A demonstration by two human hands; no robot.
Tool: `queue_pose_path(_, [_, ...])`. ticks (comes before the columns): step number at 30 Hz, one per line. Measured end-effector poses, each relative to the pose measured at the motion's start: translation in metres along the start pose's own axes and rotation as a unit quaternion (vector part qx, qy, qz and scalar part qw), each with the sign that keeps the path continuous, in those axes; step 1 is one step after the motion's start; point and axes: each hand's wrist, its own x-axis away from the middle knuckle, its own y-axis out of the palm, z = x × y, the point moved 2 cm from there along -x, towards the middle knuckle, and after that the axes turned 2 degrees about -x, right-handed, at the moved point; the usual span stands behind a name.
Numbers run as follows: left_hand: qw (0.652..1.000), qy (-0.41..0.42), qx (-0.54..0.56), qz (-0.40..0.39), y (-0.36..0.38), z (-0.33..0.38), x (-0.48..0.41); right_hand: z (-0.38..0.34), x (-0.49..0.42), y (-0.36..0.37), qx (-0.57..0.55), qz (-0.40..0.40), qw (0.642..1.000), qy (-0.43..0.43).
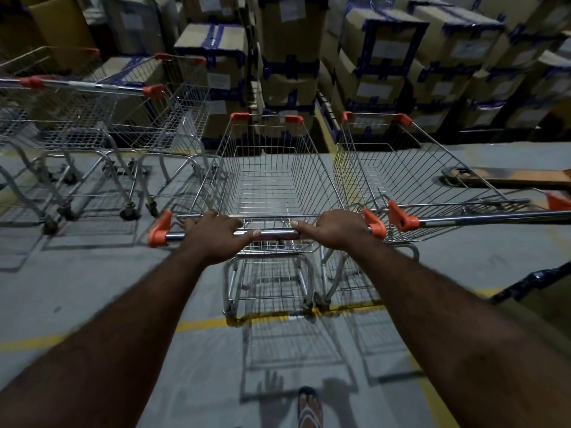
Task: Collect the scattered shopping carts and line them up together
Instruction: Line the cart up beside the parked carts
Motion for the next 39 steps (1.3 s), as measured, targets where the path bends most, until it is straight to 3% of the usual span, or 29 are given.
queue_pose_path(32, [1.000, -0.005, 0.021, -0.019, -0.012, 0.007, 0.003, 0.003, -0.004, -0.006, 0.001, -0.007, 1.000, -0.006])
queue_pose_path(39, [0.987, 0.013, 0.149, -0.062, -0.020, -0.010, -0.001, 0.002, -0.009, -0.012, -0.046, -0.077, 0.996, 0.010])
